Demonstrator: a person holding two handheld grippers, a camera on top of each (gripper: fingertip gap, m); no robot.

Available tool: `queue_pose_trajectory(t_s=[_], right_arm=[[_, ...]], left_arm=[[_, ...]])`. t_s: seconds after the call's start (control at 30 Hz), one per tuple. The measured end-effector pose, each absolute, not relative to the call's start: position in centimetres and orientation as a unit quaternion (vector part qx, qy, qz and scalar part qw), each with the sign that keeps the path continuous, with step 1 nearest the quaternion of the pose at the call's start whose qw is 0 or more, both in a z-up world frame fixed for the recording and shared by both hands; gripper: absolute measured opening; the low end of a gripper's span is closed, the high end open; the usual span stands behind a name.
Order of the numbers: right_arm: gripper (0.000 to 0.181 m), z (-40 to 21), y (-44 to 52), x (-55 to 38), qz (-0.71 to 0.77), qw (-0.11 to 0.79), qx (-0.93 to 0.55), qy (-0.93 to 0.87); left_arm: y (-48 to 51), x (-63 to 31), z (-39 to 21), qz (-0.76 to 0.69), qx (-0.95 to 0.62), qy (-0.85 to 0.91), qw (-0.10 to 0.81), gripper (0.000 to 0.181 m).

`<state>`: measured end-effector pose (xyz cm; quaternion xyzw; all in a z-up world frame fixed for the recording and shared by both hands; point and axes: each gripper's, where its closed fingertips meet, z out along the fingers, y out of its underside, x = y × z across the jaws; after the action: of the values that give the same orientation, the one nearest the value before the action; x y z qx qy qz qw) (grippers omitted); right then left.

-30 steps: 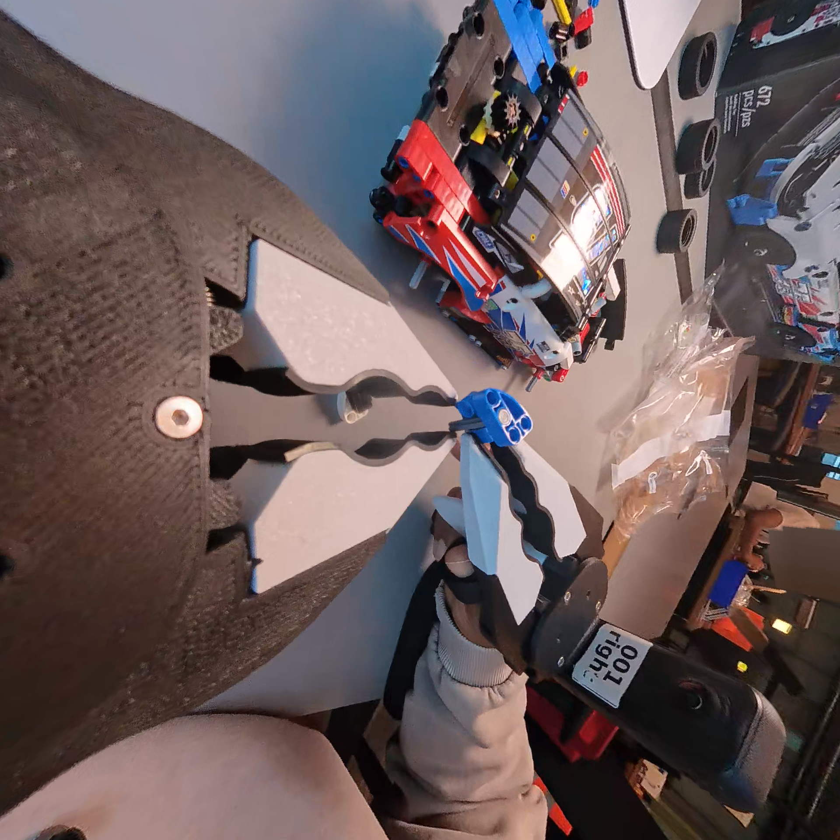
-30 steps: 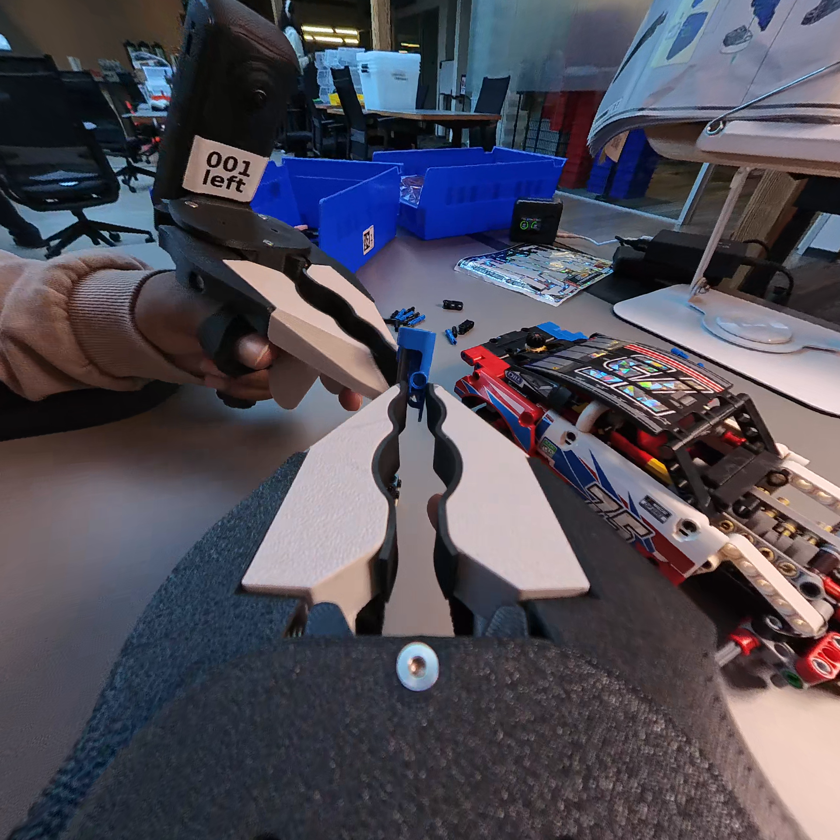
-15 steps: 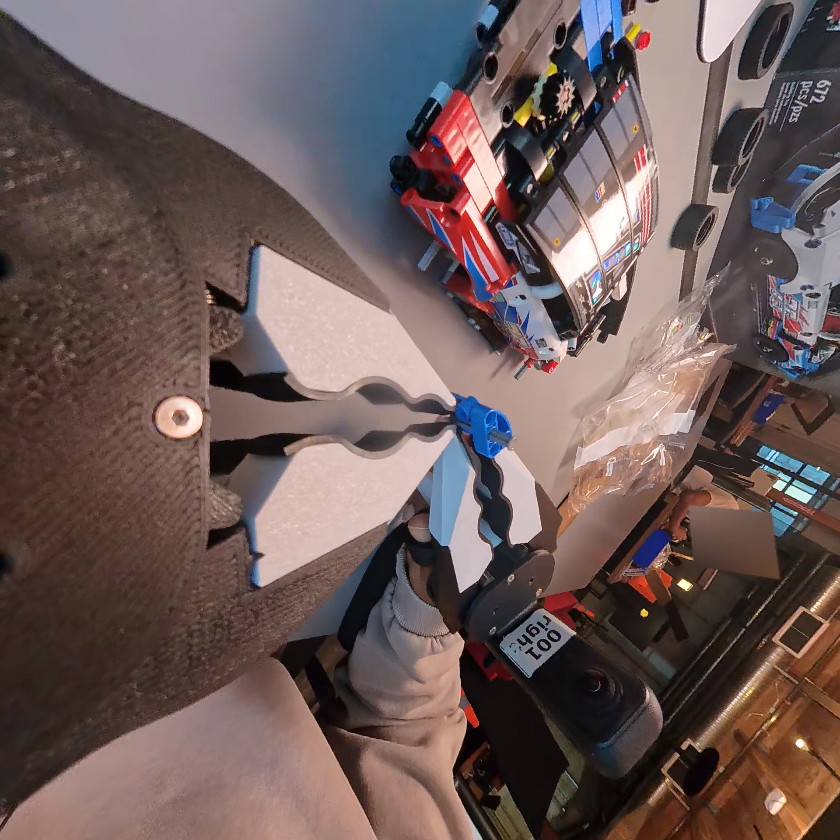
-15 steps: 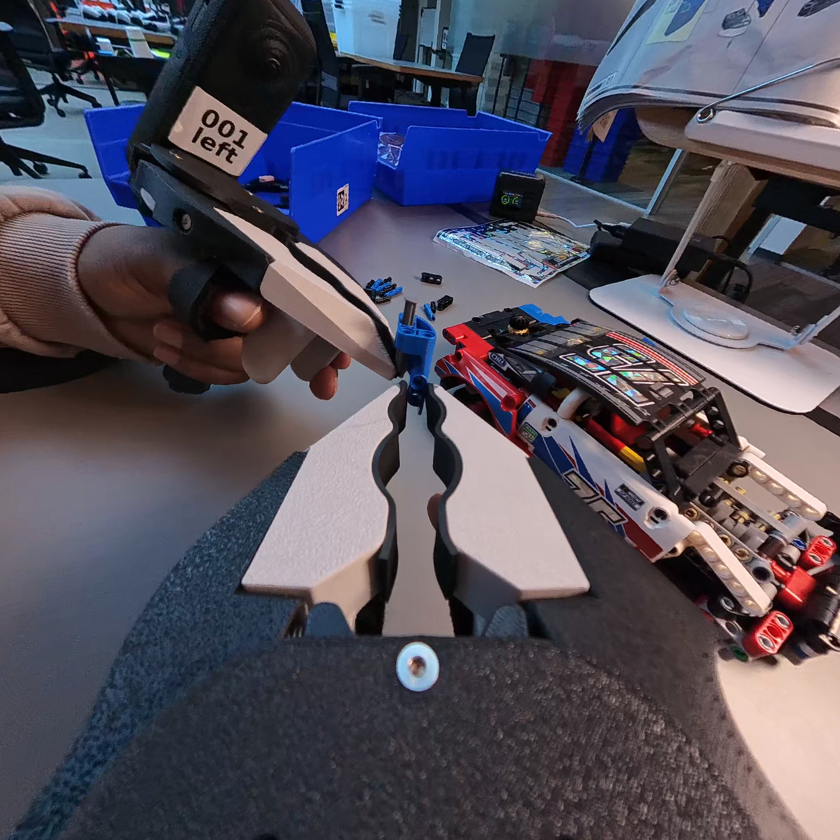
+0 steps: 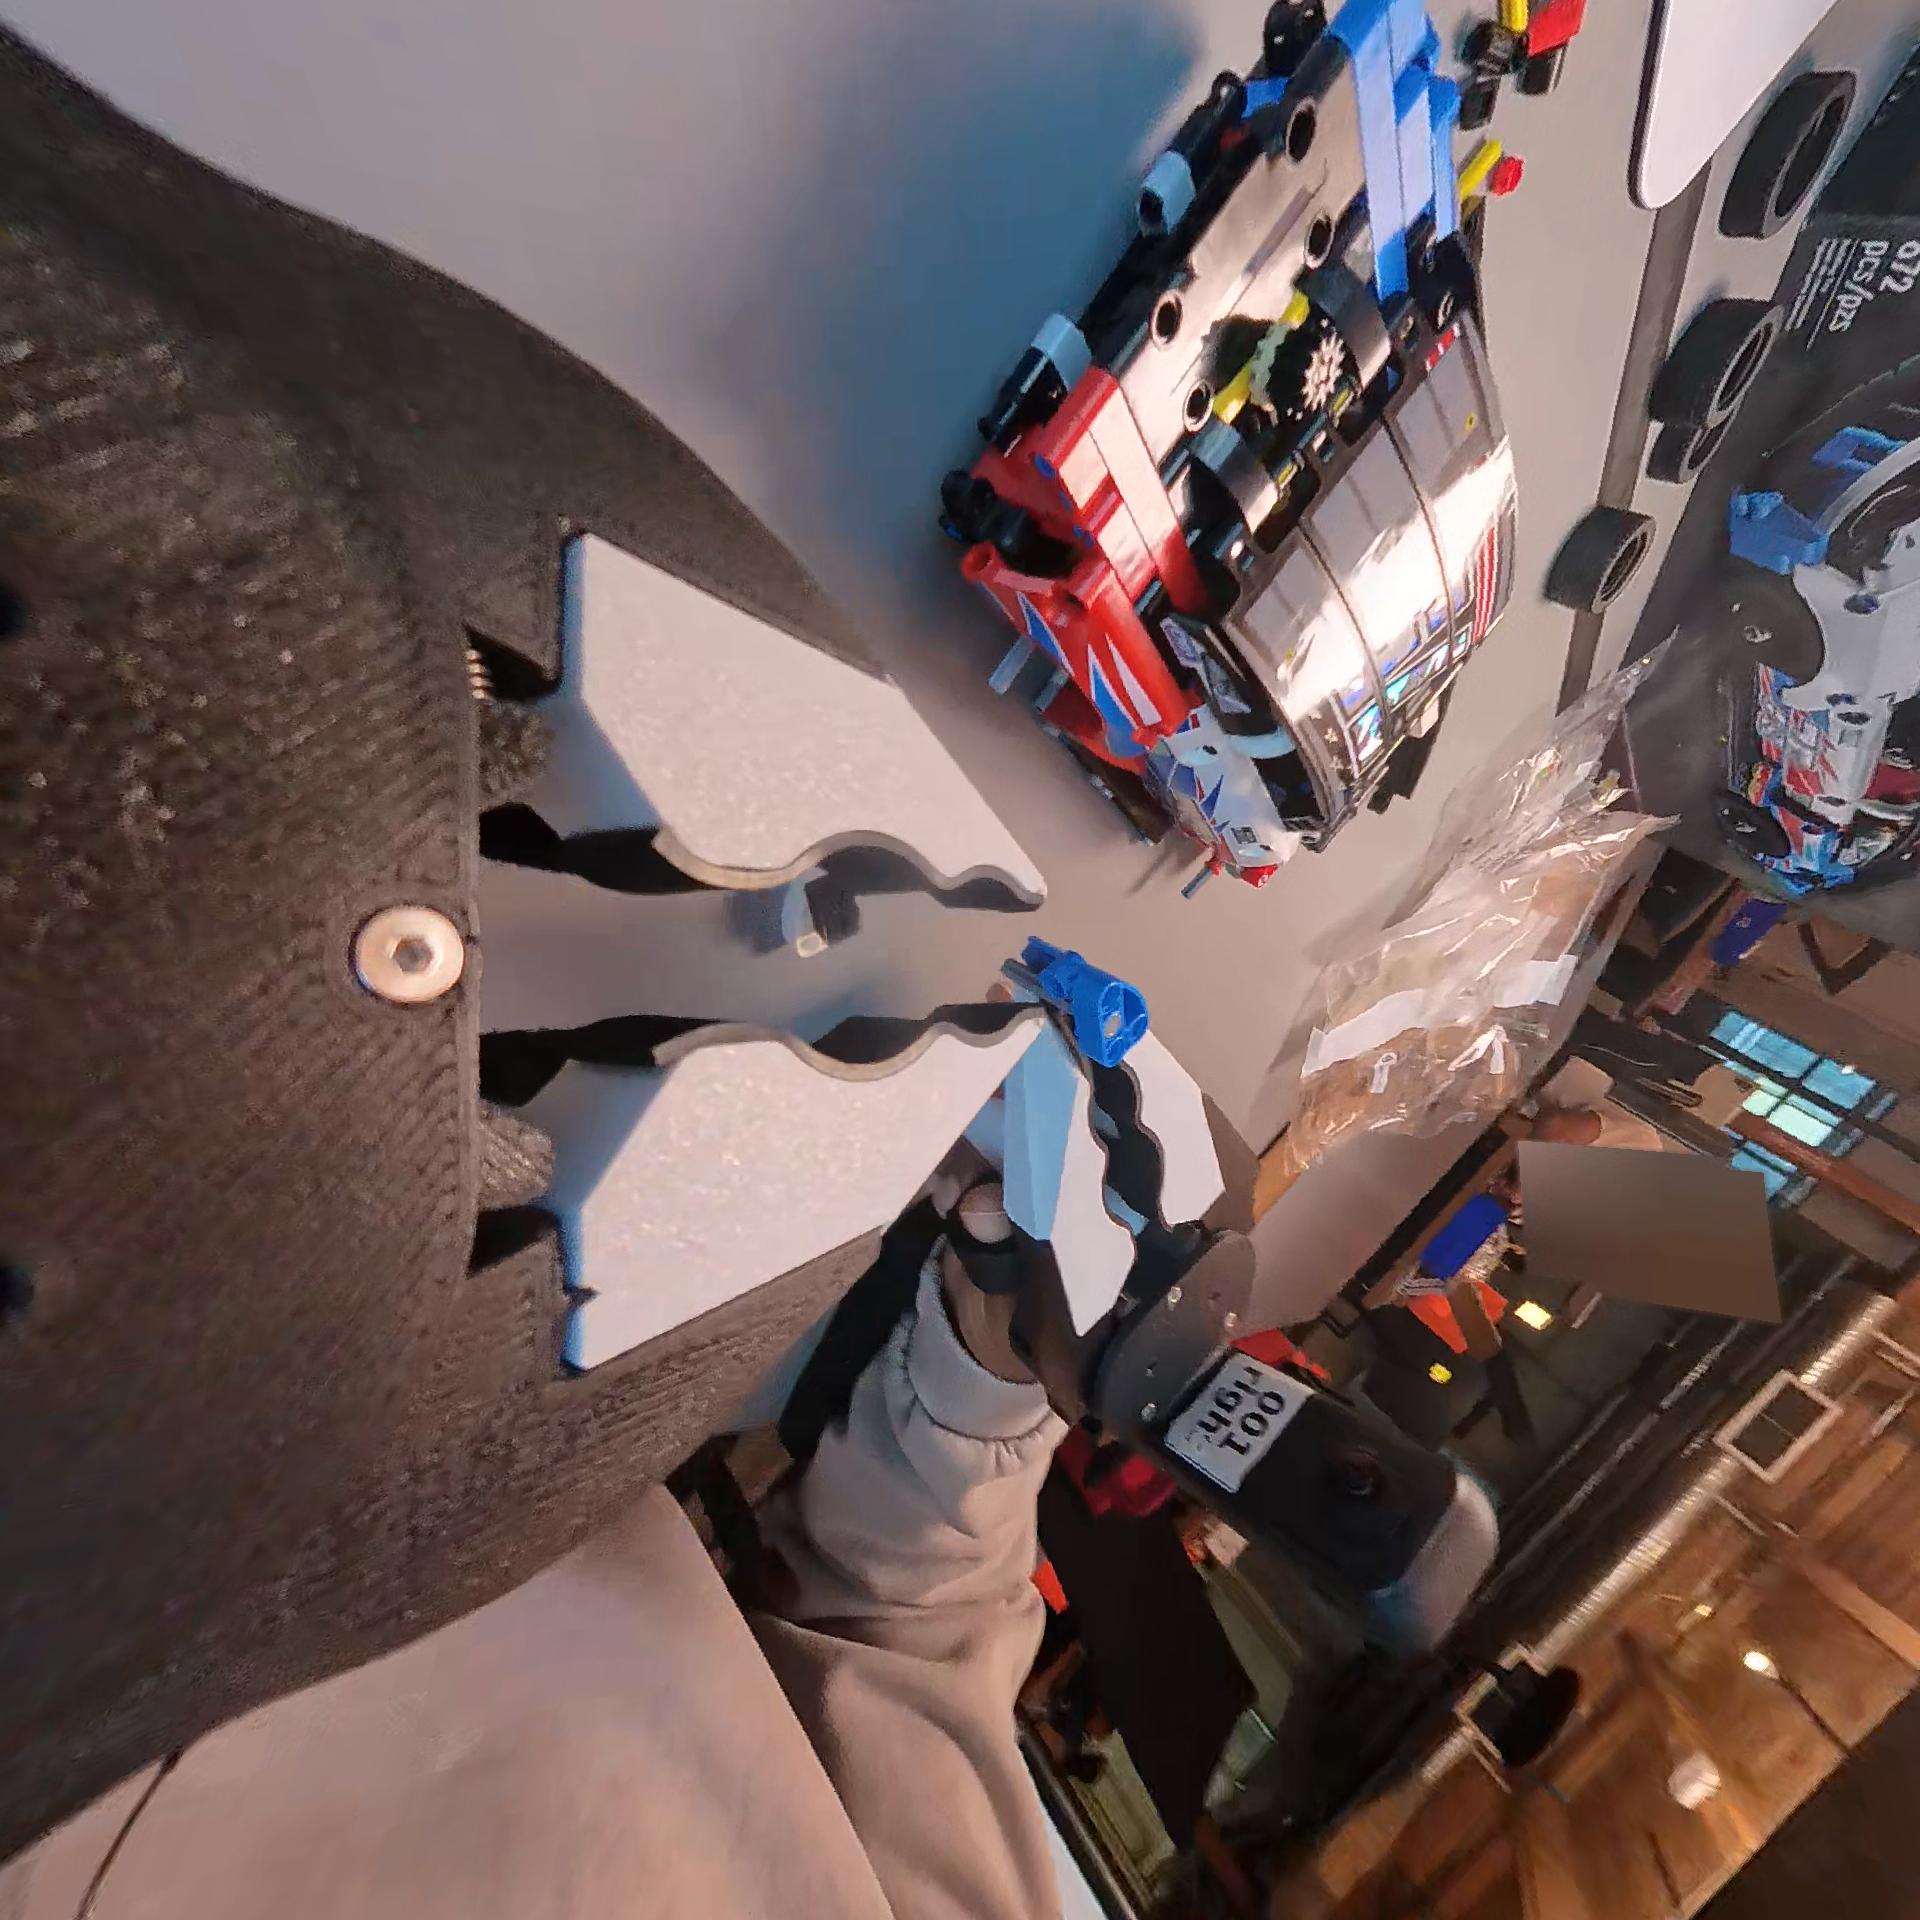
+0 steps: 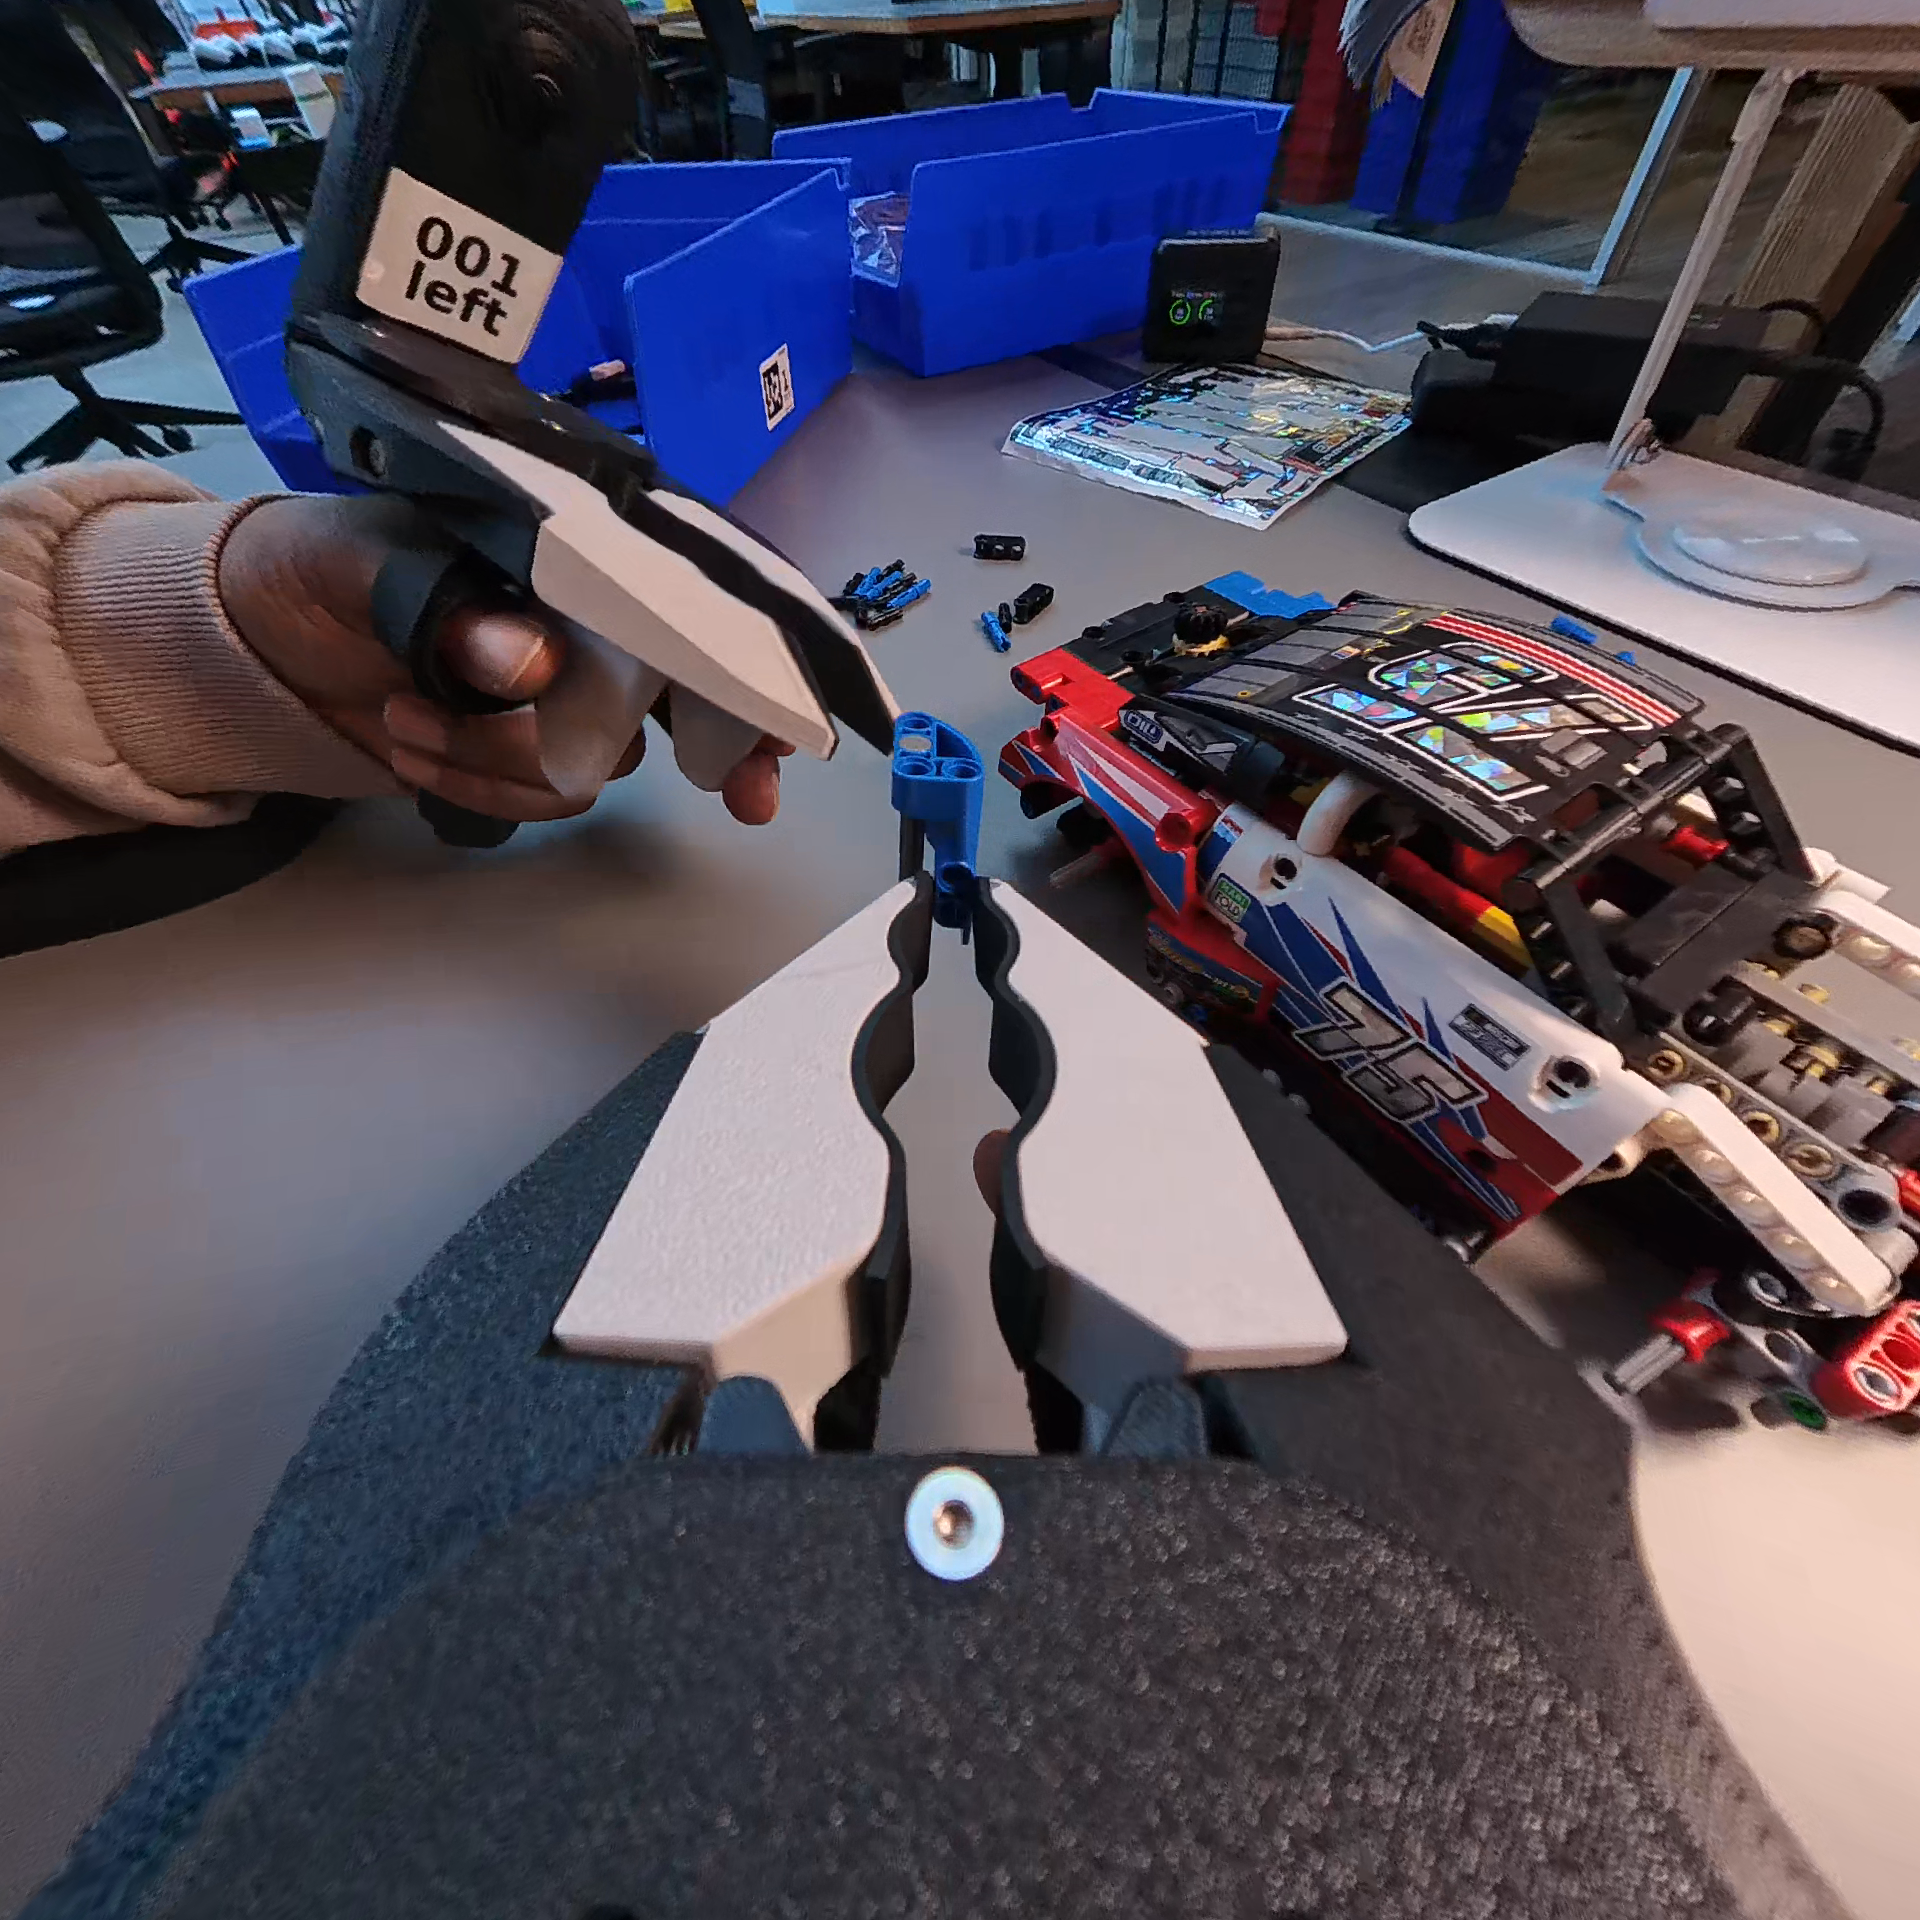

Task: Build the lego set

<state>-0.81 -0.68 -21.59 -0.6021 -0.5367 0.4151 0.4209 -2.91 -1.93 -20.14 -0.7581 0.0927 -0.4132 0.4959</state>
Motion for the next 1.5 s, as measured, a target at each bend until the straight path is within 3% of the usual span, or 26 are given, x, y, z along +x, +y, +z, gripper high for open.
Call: queue_pose_trajectory(t_s=[0.17,0.33,0.4,0.57,0.67,0.93,1.23,1.5], right_arm=[[0.005,-21.0,-1.5,-0.9,0.455,0.397,-0.599,-0.526],[0.005,-21.6,-2.1,-0.9,0.442,0.388,-0.594,-0.549],[0.005,-21.9,-2.3,-0.9,0.428,0.393,-0.586,-0.564],[0.010,-21.7,-3.7,-0.5,0.426,0.387,-0.536,-0.617],[0.019,-21.0,-5.3,0.6,0.438,0.363,-0.472,-0.674],[0.014,-21.0,-6.9,1.9,0.456,0.305,-0.410,-0.729],[0.012,-20.6,-3.8,0.6,0.429,0.362,-0.489,-0.668],[0.013,-22.5,-2.1,0.6,0.400,0.355,-0.556,-0.637]], left_arm=[[-2.2,-1.4,-21.3,-0.311,-0.773,0.201,0.515,0.030],[-2.5,-0.6,-20.1,-0.320,-0.749,0.220,0.537,0.028],[-2.4,-0.8,-20.2,-0.321,-0.751,0.216,0.536,0.016],[-3.6,-0.3,-20.3,-0.344,-0.732,0.282,0.517,0.009],[-5.1,0.4,-20.6,-0.372,-0.705,0.351,0.491,0.009],[-6.7,2.6,-21.1,-0.436,-0.659,0.450,0.416,0.009],[-3.6,1.2,-20.6,-0.415,-0.683,0.408,0.441,0.011],[-4.1,0.3,-25.4,-0.298,-0.733,0.480,0.379,0.040]])
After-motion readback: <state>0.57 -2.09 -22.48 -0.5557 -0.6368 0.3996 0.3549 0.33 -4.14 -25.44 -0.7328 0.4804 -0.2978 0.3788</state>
